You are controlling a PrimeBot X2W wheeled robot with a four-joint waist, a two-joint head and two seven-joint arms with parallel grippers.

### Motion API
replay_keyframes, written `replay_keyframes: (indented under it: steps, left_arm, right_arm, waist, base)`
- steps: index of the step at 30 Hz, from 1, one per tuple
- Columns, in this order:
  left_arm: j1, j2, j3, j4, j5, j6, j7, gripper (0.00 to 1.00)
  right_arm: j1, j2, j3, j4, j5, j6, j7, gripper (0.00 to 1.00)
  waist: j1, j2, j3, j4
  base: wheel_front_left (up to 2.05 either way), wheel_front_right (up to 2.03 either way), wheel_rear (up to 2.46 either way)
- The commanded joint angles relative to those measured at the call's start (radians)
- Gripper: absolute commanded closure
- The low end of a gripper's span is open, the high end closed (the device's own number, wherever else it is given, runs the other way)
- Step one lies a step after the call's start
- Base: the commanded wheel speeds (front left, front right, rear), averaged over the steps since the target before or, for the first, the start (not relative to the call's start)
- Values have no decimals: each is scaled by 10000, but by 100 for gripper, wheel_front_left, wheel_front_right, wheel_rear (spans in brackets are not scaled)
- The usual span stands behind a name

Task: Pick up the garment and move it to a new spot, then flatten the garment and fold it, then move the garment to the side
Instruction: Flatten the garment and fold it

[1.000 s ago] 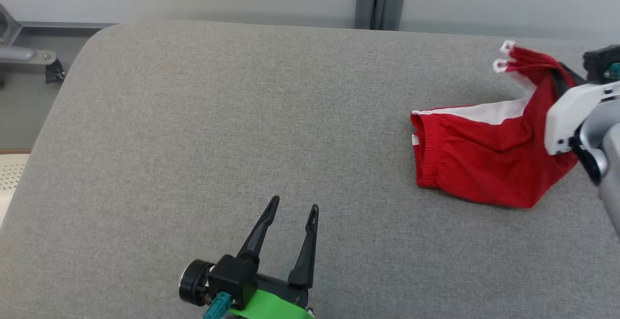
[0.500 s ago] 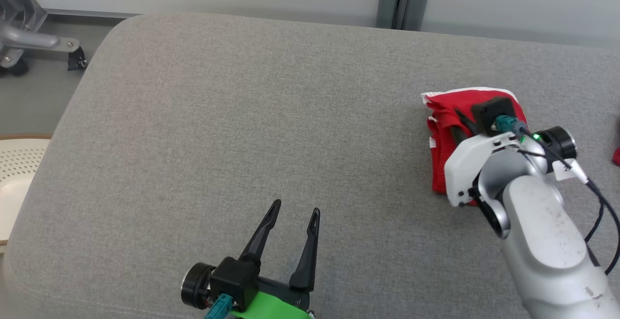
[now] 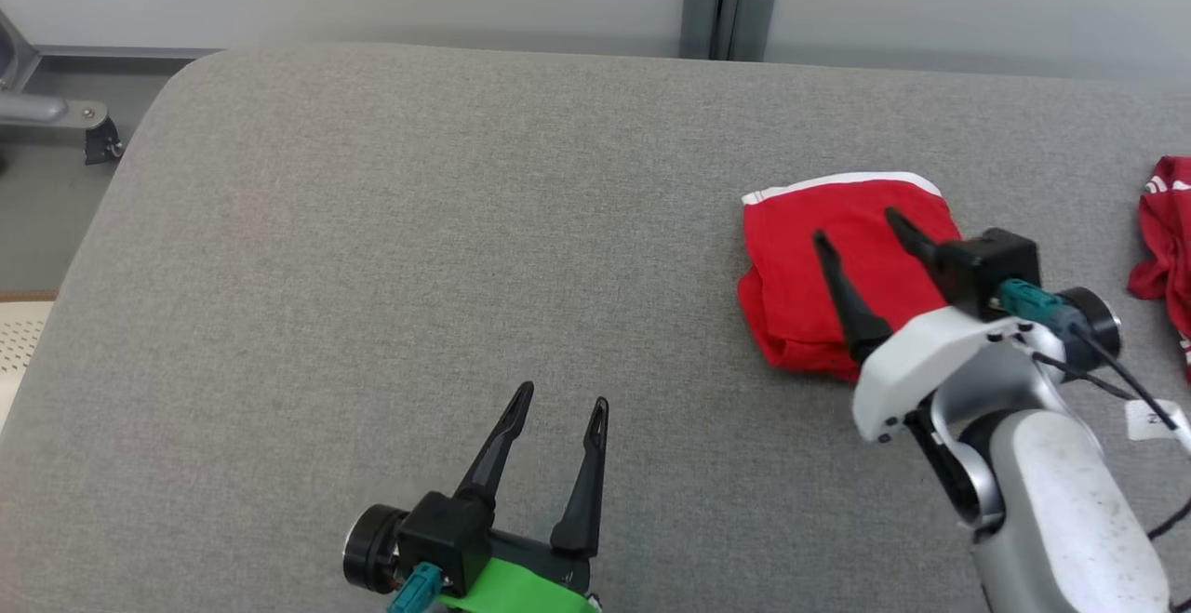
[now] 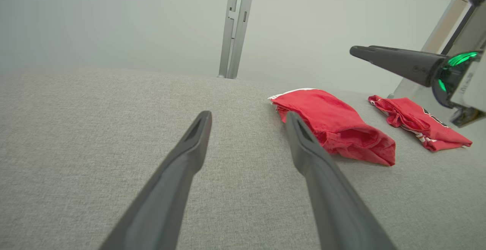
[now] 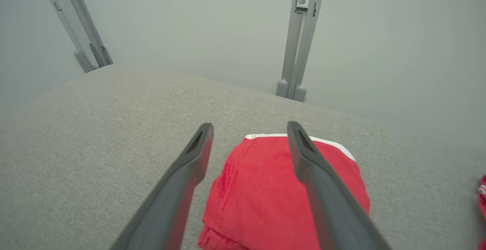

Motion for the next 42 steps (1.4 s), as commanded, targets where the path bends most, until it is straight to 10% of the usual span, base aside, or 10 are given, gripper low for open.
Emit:
replay_keyframes:
  steps: [1,7,10,26,35,36,38,42]
  left_arm:
    - [89,0,32,0,9,60,-29,0]
    - [74,1,18,4,71,-26,-29,0]
    - [103,2,58,-28,64,-21,-29,0]
    - [-162,3,-108,181,-36,-141,-29,0]
    - [378,4,239,136,-117,13,-28,0]
    - [434,4,376,75,-116,55,-29,0]
    - [655,68,710,-10,-84,168,-28,0]
    - [1216,109,1658,-326,-51,390,-29,0]
  right_arm:
    - [273,-174,-308,-126,103,-21,-35,0]
    - [1021,-783,-1988,28,593,-19,-198,0]
    - [1235,-1173,-2472,340,1064,-18,-386,100]
    - [-176,-1529,1074,4473,3406,-16,-1724,100]
    - [419,-1398,3332,4519,4003,-18,-2943,100]
    - [494,-1398,3411,4461,4018,-18,-3134,95]
    - [681,-1439,3406,4366,3923,-18,-3650,0]
    - [954,-1451,2910,4303,3684,-18,-4542,0]
  waist:
    - [0,-1,-69,-140]
    - [0,-1,-76,-132]
    - [0,-1,-37,-76]
    - [0,-1,16,283]
    - [0,-1,-674,-337]
    - [0,-1,-787,-452]
    - [0,-1,-1054,-749]
    - [0,-1,-1457,-1381]
  base:
    - [0,0,0]
    - [0,0,0]
    - [0,0,0]
    - [0,0,0]
    - [0,0,0]
    - [0,0,0]
    - [0,0,0]
    - [0,0,0]
